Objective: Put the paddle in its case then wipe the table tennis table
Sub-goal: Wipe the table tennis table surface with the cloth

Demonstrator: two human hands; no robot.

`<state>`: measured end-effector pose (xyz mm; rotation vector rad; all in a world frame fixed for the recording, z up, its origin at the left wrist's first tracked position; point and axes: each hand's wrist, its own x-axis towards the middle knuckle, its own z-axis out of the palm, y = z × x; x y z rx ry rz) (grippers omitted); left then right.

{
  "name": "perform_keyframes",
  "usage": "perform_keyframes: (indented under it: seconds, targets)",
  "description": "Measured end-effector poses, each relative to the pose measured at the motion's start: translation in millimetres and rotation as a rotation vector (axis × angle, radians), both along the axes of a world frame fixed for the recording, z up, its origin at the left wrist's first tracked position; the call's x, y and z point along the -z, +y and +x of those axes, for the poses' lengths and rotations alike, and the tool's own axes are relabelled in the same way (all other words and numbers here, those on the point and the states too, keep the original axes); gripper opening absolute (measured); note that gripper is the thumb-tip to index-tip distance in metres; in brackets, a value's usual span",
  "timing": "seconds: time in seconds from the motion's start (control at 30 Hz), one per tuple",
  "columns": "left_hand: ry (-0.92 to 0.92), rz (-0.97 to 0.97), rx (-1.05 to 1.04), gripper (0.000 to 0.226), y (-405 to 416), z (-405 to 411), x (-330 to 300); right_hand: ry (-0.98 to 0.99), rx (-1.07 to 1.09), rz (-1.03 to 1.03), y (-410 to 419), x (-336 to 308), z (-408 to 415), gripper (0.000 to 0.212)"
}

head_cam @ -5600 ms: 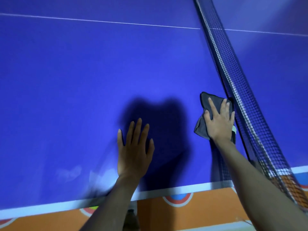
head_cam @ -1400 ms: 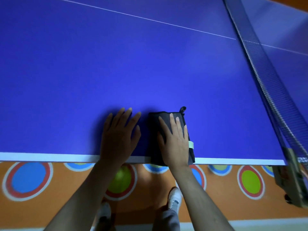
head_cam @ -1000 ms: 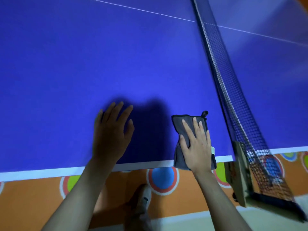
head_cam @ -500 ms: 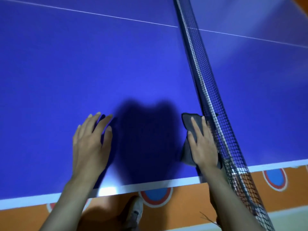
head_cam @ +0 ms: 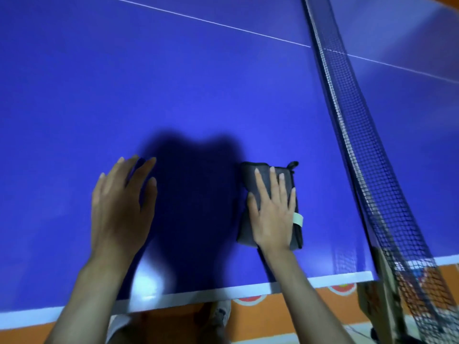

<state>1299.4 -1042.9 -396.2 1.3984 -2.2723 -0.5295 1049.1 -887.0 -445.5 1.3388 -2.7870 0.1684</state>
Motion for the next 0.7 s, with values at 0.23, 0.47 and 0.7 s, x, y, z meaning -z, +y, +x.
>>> perform_keyframes:
  seconds: [0.23, 0.47, 0.7]
  targets:
    - [0.046, -0.027, -0.010, 0.045, -59.4, 90.0, -6.5, -0.008, -0.046, 0.010, -93.1, -2.5, 146.6, 0.063]
    - [0.047, -0.057, 0.001, 0.044, -99.7, 150.6, -17.7, -0.059, -0.185, -0.065, -170.3, -8.2, 268.4, 0.063]
    - [0.040, -0.064, 0.011, 0.045, -117.5, 135.3, -16.4, -0.098, -0.293, -0.118, -194.4, -5.2, 233.6, 0.058]
